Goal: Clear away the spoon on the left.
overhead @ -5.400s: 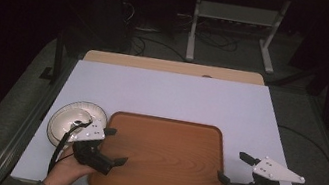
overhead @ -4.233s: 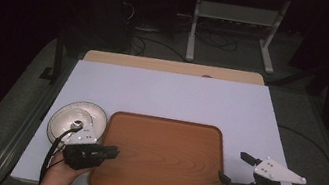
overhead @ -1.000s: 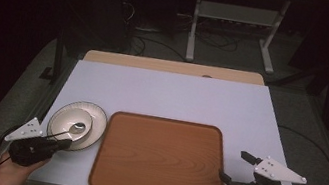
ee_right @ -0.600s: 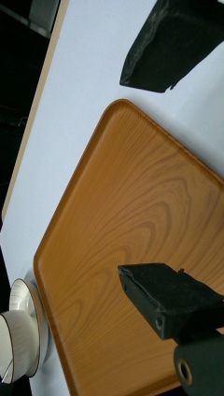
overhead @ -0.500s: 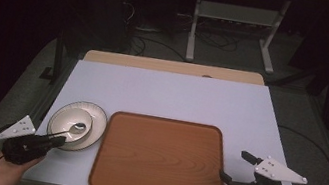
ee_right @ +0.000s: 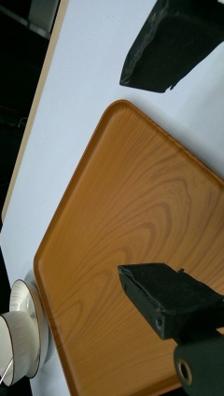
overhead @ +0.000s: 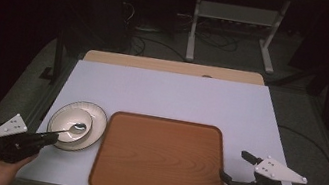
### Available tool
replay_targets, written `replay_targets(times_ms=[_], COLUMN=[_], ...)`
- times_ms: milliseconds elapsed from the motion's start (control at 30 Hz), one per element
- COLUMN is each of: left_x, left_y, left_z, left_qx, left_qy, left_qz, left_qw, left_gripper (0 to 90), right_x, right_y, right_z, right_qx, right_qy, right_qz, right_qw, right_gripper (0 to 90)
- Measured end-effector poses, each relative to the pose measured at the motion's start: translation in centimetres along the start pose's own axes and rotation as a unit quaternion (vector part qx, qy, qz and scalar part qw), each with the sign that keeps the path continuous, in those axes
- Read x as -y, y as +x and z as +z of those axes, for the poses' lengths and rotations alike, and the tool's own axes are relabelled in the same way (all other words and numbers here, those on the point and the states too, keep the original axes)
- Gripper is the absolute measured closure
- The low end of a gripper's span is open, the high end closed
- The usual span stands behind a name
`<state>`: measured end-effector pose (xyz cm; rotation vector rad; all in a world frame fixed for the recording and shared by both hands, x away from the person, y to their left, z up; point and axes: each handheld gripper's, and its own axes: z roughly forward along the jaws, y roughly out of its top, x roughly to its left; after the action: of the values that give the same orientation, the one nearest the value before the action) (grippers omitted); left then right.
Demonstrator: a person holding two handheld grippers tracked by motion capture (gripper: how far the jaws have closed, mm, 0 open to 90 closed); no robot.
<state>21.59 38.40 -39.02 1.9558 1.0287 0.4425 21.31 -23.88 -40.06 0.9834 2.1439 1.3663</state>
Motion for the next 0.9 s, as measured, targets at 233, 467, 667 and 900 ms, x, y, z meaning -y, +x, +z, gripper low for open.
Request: replay_targets(times_ms=[233, 467, 667, 900], left_x=[0.2, 0.3, 0.2, 0.1], left_y=[0.7, 1.3, 1.9, 2.7], left_z=[-0.4, -0.6, -0.7, -0.5], left_qx=[-0.010, -0.019, -0.030, -0.040], left_qy=[-0.003, -0.005, -0.009, -0.009], left_qz=[-0.008, -0.012, -0.015, -0.018], left_qw=[0.9999, 0.9997, 0.9994, 0.9990], left_gripper=[89.3, 89.4, 89.4, 89.4], right_x=[0.0, 0.1, 0.1, 0.1], right_y=[-0.1, 0.0, -0.1, 0.0], right_z=[0.0, 0.1, 0.1, 0.2], right_qx=[0.000, -0.001, -0.002, -0.001], right_qy=[0.001, 0.003, 0.003, 0.005], right_qz=[0.000, -0.002, -0.002, -0.002], right_qw=[1.0000, 1.0000, 1.0000, 1.0000], right_gripper=[7.8, 7.8, 7.9, 7.9])
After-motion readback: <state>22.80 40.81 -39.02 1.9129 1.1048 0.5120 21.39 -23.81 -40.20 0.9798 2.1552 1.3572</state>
